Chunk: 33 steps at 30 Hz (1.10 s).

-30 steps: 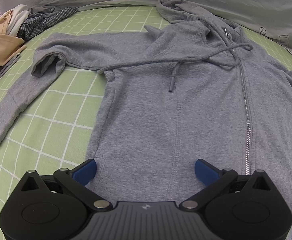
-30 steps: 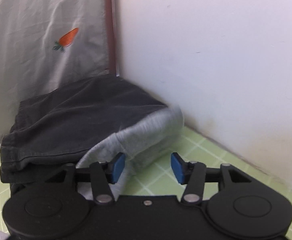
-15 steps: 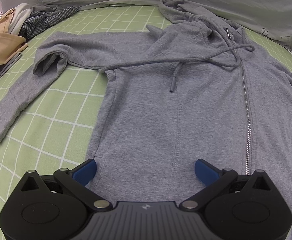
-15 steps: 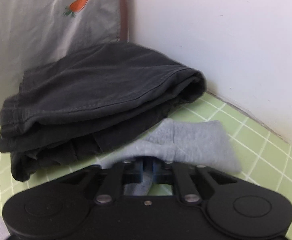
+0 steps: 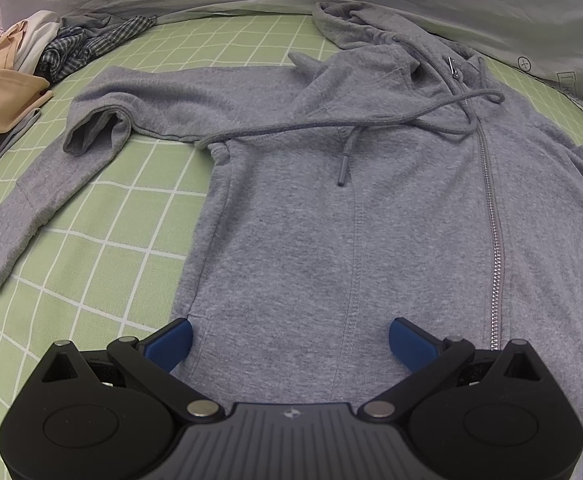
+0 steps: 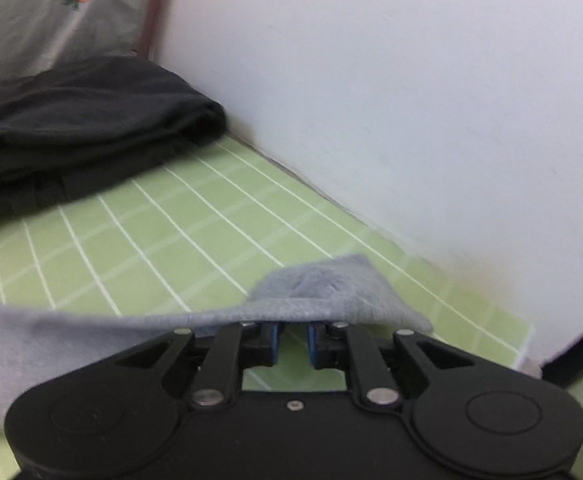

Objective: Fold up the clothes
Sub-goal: 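Fold the sock end down with the right gripper and grasp it again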

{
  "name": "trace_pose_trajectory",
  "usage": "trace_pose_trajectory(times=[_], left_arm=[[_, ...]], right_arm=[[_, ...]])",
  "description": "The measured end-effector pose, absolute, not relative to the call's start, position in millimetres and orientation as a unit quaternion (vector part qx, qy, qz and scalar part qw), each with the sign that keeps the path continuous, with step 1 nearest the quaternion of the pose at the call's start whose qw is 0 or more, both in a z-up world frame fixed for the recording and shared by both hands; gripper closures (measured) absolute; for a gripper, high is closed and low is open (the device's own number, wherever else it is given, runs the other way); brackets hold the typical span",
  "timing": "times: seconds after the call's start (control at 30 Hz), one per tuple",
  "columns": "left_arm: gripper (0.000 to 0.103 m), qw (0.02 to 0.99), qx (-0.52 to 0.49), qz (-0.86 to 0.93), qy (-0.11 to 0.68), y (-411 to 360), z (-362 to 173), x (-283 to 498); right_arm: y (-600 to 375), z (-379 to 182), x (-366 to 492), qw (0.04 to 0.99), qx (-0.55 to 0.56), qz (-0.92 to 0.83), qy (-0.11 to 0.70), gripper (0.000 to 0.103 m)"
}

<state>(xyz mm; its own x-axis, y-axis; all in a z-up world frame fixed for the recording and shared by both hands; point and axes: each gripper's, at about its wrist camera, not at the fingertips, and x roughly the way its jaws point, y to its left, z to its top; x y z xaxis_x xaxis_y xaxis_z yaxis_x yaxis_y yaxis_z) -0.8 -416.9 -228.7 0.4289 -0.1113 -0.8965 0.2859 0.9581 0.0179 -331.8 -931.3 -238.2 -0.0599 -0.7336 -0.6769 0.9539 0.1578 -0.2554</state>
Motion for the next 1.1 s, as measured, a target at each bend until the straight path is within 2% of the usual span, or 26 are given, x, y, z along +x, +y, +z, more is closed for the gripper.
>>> trace_pose_trajectory(times=[0.07,0.23,0.47,0.57,0.9,0.93,1.0,1.07,1.1], left_arm=[[0.0,0.842,0.084,-0.119,0.52,-417,-229,-1],[0.0,0.845,0.082,-0.114,0.517,-418,-229,-2],[0.0,0.847,0.08,-0.106,0.515,-419,-230,-1],[0.0,0.847,0.08,-0.105,0.515,-419,-230,-1],[0.0,0.845,0.08,-0.103,0.518,-420,-229,0],[0.0,0.845,0.08,-0.103,0.518,-420,-229,0],[0.0,0.846,0.08,-0.102,0.518,-421,-229,0],[0.0,0.846,0.08,-0.102,0.517,-421,-229,0],[0.0,0.846,0.08,-0.101,0.517,-421,-229,-1]], right_arm=[[-935,-237,-339,0.646,0.134,-0.655,0.368,0.067],[-956,-221,-352,0.665,0.148,-0.652,0.333,0.068],[-990,-211,-353,0.72,0.244,-0.603,0.241,0.065],[-994,-216,-344,0.726,0.233,-0.595,0.255,0.061],[-1004,-250,-335,0.704,0.299,-0.579,0.283,0.06],[-1004,-251,-336,0.7,0.305,-0.581,0.282,0.061],[-1004,-252,-337,0.705,0.3,-0.578,0.28,0.074],[-1000,-251,-338,0.711,0.283,-0.578,0.284,0.091],[-998,-250,-338,0.712,0.273,-0.58,0.286,0.092]])
